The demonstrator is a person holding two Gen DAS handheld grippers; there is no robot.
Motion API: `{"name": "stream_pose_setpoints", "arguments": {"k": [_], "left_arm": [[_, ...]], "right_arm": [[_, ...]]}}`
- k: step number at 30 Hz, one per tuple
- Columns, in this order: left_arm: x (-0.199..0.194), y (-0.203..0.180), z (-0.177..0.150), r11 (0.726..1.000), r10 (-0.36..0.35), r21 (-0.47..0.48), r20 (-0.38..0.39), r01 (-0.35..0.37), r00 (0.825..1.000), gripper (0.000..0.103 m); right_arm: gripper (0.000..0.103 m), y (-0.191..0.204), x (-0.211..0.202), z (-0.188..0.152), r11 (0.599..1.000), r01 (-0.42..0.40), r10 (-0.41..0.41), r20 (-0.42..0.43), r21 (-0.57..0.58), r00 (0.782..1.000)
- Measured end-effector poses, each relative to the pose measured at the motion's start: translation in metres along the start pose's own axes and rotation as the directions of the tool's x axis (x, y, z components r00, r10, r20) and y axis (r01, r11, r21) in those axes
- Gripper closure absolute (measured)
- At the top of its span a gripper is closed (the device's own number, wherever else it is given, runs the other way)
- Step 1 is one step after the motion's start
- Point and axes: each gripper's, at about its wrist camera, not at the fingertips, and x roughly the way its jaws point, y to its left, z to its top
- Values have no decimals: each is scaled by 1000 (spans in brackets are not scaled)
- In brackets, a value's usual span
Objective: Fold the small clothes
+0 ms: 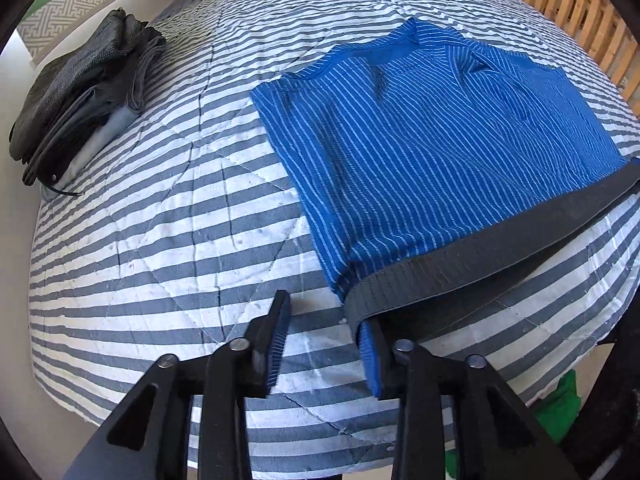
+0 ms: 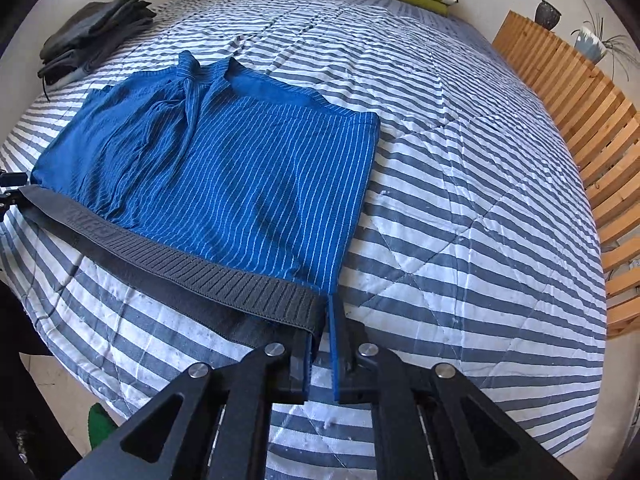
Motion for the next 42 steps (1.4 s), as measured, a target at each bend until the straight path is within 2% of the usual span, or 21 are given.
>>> {"name": "stream_pose_setpoints", "arguments": {"k": [1, 3, 5, 7, 9, 10, 12, 14, 16, 17, 18, 21, 24, 27, 30, 33, 37, 40, 42], "left_arm": [[-1, -3, 1, 1000, 0, 11, 0, 0, 1000, 84], [-6, -12, 4, 998, 15, 54, 2, -15, 1000, 100], [-15, -17, 7, 997, 27, 75, 16, -28, 1000, 100], [-27, -20, 7, 995, 31, 90, 31, -34, 999, 100], [-36, -19, 3, 995, 21, 97, 43, -25, 999, 100], [-34, -18, -1, 995, -5, 100, 21, 3, 1000, 100], [-24, -21, -12, 991, -36, 124, -39, 41, 999, 96], [-21, -23, -18, 992, -32, 124, -46, 37, 998, 91], [-26, -19, -20, 994, -58, 93, -33, 60, 998, 74], [-30, -15, -21, 993, -84, 79, -32, 86, 996, 55], [-33, -13, -23, 993, -93, 74, -34, 96, 995, 43], [-46, -7, -30, 993, -79, 86, -19, 80, 997, 43], [-58, 7, -34, 992, -121, 35, -13, 121, 993, 43], [-70, 25, -34, 990, -141, -4, 14, 141, 990, 43], [-72, 51, -14, 983, -152, -95, 65, 157, 986, 43], [-57, 69, 25, 971, -157, -167, 107, 173, 982, 43], [-20, 87, 74, 929, -195, -291, 138, 228, 971, 44], [9, 90, 100, 907, -222, -335, 132, 254, 966, 44], [24, 89, 111, 898, -238, -352, 121, 265, 964, 44]], "right_arm": [[81, -1, -1, -3, 1000, 11, -11, 1, 6, 1000], [77, -4, -3, -7, 1000, 18, -18, 7, 13, 1000], [78, -3, -5, -9, 1000, 2, -2, 0, 9, 1000], [97, 2, -8, -9, 1000, -17, 17, 0, -11, 1000], [98, 5, -13, -6, 1000, -18, 18, 8, -19, 1000], [99, 5, -16, -4, 999, -27, 28, 17, -18, 999], [99, 6, -16, -4, 999, -39, 39, 14, -19, 999], [99, 12, -4, -8, 996, -47, 44, -41, -72, 998], [92, 16, 2, -13, 994, -41, 35, -63, -97, 997], [90, 14, 1, -15, 994, -51, 45, -63, -93, 997], [86, 12, -2, -16, 994, -68, 63, -61, -85, 996], [79, 1, -12, -20, 992, -109, 105, -54, -71, 993], [77, -9, -25, -26, 984, -157, 153, -43, -82, 987], [77, -22, -38, -27, 961, -274, 274, -17, -45, 962], [73, -39, -46, -16, 945, -327, 326, 37, 23, 945], [72, -59, -34, 10, 938, -320, 313, 73, 134, 947], [72, -82, 3, 50, 906, -323, 308, 97, 275, 946], [72, -95, 32, 74, 880, -332, 315, 104, 341, 943], [72, -100, 51, 86, 857, -355, 344, 99, 372, 934]]}}
